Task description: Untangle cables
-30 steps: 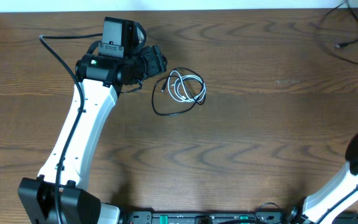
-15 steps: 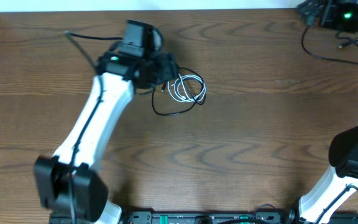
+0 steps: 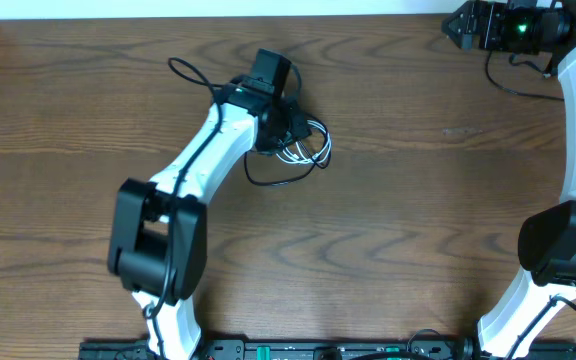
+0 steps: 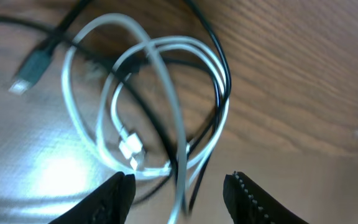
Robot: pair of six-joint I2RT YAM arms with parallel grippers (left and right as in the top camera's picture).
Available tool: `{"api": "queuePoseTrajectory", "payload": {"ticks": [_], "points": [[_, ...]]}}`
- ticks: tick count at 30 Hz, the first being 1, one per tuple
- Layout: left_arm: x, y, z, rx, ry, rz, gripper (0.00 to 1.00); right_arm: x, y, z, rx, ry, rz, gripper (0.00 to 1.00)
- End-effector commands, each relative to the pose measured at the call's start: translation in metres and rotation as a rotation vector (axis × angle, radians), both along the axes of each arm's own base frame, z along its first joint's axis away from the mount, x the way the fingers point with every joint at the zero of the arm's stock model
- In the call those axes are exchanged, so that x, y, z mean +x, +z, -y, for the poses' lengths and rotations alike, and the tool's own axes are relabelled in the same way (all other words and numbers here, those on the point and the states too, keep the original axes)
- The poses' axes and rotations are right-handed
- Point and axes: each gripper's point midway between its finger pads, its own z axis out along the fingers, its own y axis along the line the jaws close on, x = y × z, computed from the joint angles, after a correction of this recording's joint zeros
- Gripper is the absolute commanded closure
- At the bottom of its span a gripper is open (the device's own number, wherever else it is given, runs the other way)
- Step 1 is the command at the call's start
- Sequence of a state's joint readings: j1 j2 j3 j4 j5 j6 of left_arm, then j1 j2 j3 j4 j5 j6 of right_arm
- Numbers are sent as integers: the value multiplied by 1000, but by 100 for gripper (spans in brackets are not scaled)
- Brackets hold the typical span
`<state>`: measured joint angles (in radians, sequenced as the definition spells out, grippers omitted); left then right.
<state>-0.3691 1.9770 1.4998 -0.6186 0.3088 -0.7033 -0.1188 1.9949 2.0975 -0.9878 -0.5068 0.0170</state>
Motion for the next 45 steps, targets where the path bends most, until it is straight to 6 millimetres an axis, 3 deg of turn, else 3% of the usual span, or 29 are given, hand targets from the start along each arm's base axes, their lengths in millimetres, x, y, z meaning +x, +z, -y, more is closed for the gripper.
{"api": "queuePoseTrajectory", "payload": {"ticks": [1,3,6,9,10,14,18,21,26,33,37,40,45], "points": [[8,-20,7,-1,8,4,81,-4,2,-7,-14,20,3,5],[17,-16,11,-3,-37,62,92,-6,-2,-10,-12,27,-8,4],[28,10,18,-21,-146,167,93,-7,-7,-14,-11,35,-22,4],[28,73,36,-114,-281,317,93,-10,-11,-26,-10,58,-38,4],[25,103,40,-147,-303,385,93,-12,-13,-32,-8,70,-44,5],[6,200,33,-199,-305,598,93,-19,-17,-59,-13,150,-50,5],[-13,256,26,-226,-304,726,93,-32,-14,-102,-3,314,-18,5],[-21,282,22,-242,-303,794,93,-40,-16,-127,-2,370,-22,5],[-20,288,22,-244,-300,820,92,-58,-19,-166,51,471,-42,6],[-19,285,23,-243,-301,814,93,-73,-23,-187,93,532,-76,8],[-18,288,23,-247,-300,828,93,-89,-59,-205,100,561,-154,11],[-17,289,23,-250,-297,829,93,-90,-81,-213,130,524,-196,14],[-18,289,24,-271,-277,811,93,-68,-120,-218,165,335,-210,19]]}}
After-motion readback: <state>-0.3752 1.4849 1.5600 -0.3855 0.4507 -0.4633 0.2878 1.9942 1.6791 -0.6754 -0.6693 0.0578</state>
